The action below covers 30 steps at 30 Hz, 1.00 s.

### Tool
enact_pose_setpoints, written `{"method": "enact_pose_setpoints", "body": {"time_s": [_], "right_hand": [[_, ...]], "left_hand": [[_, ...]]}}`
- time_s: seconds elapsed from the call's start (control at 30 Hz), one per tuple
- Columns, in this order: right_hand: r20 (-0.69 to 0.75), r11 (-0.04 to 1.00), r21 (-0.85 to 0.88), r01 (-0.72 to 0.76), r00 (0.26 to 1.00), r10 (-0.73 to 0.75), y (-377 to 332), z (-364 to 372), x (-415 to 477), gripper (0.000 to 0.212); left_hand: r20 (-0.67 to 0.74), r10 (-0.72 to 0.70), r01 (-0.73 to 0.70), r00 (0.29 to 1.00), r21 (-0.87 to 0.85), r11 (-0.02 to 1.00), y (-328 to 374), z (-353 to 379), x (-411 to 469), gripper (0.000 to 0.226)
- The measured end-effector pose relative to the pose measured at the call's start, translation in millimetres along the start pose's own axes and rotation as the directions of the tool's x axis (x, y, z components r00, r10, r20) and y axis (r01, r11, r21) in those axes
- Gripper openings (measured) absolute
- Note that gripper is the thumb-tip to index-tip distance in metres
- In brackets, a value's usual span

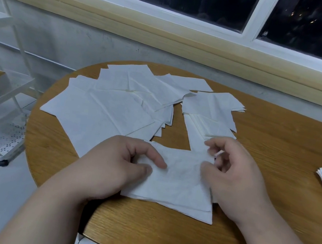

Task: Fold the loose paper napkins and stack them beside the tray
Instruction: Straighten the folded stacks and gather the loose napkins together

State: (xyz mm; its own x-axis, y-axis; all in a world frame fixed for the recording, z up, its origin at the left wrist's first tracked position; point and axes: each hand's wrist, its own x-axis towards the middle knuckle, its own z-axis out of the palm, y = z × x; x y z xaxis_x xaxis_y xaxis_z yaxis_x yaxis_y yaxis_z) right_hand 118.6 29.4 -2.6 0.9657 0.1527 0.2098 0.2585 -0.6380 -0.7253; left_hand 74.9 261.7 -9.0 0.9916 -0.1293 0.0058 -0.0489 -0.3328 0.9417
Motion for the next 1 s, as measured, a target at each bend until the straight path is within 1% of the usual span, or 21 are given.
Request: {"method": "enact_pose_setpoints", "body": {"time_s": [0.07, 0.1, 0.13, 0.17, 0.2, 0.23, 0.27, 0.33, 0.37, 0.43, 0.5, 0.57, 0.6, 0.63, 0.7, 0.73, 0.8, 0.83, 0.9, 0.97, 1.0], "right_hand": [[-0.013, 0.999, 0.039, -0.020, 1.000, 0.021, -2, -2, 0, 0.049], [0.019, 0.992, 0.121, -0.046, 0.999, 0.044, -3, -3, 0, 0.056], [0.066, 0.964, 0.251, -0.083, 0.995, 0.068, -5, -3, 0, 0.058], [0.117, 0.911, 0.396, -0.117, 0.990, 0.076, -6, -4, 0, 0.056], [0.139, 0.854, 0.505, -0.130, 0.988, 0.069, -8, -4, -2, 0.053], [0.119, 0.824, 0.557, -0.102, 0.992, 0.042, -10, -6, -3, 0.049], [0.071, 0.822, 0.567, -0.048, 0.997, 0.008, -12, -8, -5, 0.046], [-0.021, 0.822, 0.567, 0.051, 0.999, -0.048, -15, -14, -9, 0.042], [-0.043, 0.822, 0.564, 0.081, 0.997, -0.069, -14, -16, -12, 0.042], [-0.039, 0.837, 0.540, 0.086, 0.996, -0.077, -9, -19, -19, 0.049], [-0.020, 0.869, 0.486, 0.095, 0.995, -0.098, -2, -19, -26, 0.061], [0.015, 0.881, 0.469, 0.065, 0.997, -0.082, 5, -20, -30, 0.072], [0.036, 0.872, 0.488, 0.037, 0.997, -0.062, 7, -19, -31, 0.075], [0.054, 0.868, 0.497, 0.017, 0.997, -0.050, 8, -17, -31, 0.074], [0.090, 0.905, 0.426, -0.009, 0.995, -0.032, 7, -13, -31, 0.058], [0.089, 0.923, 0.385, -0.013, 0.996, -0.023, 6, -11, -32, 0.050], [0.014, 0.930, 0.367, 0.016, 1.000, -0.023, 5, -12, -34, 0.040], [-0.026, 0.931, 0.363, 0.029, 0.999, -0.021, 5, -14, -36, 0.040], [-0.067, 0.918, 0.395, 0.040, 0.998, -0.015, 2, -20, -41, 0.046], [-0.016, 0.913, 0.407, 0.014, 1.000, -0.008, 2, -24, -46, 0.052], [0.023, 0.933, 0.360, -0.005, 1.000, -0.004, 5, -25, -49, 0.051]], "left_hand": [[-0.084, 0.049, -0.047, 0.995, 0.022, 0.999, 2, 0, -2, 0.039], [-0.117, 0.073, -0.069, 0.990, 0.037, 0.997, 5, 0, -3, 0.045], [-0.146, 0.107, -0.099, 0.983, 0.055, 0.994, 8, 0, -4, 0.047], [-0.178, 0.143, -0.131, 0.974, 0.075, 0.989, 11, 1, -6, 0.049], [-0.210, 0.181, -0.163, 0.961, 0.098, 0.982, 13, 1, -6, 0.048], [-0.232, 0.221, -0.197, 0.947, 0.119, 0.973, 15, 3, -7, 0.046], [-0.251, 0.257, -0.229, 0.933, 0.134, 0.964, 17, 5, -8, 0.042], [-0.279, 0.315, -0.282, 0.907, 0.151, 0.947, 22, 9, -9, 0.045], [-0.279, 0.349, -0.318, 0.895, 0.150, 0.936, 24, 11, -9, 0.048], [-0.257, 0.400, -0.375, 0.880, 0.140, 0.916, 25, 15, -10, 0.060], [-0.231, 0.381, -0.356, 0.895, 0.144, 0.923, 21, 19, -11, 0.082], [-0.204, 0.312, -0.281, 0.928, 0.168, 0.945, 19, 25, -12, 0.100], [-0.199, 0.268, -0.236, 0.943, 0.171, 0.956, 19, 28, -12, 0.106], [-0.203, 0.229, -0.197, 0.952, 0.166, 0.966, 20, 31, -11, 0.108], [-0.252, 0.157, -0.122, 0.955, 0.148, 0.981, 21, 36, -10, 0.103], [-0.281, 0.117, -0.084, 0.953, 0.126, 0.988, 20, 37, -9, 0.095], [-0.310, 0.075, -0.055, 0.948, 0.075, 0.996, 22, 39, -11, 0.074], [-0.321, 0.071, -0.058, 0.944, 0.052, 0.997, 26, 41, -13, 0.065], [-0.342, 0.075, -0.087, 0.937, -0.018, 0.996, 33, 46, -18, 0.056], [-0.336, 0.069, -0.097, 0.939, -0.066, 0.993, 40, 52, -20, 0.055], [-0.317, 0.063, -0.080, 0.946, -0.040, 0.996, 42, 56, -19, 0.056]]}}
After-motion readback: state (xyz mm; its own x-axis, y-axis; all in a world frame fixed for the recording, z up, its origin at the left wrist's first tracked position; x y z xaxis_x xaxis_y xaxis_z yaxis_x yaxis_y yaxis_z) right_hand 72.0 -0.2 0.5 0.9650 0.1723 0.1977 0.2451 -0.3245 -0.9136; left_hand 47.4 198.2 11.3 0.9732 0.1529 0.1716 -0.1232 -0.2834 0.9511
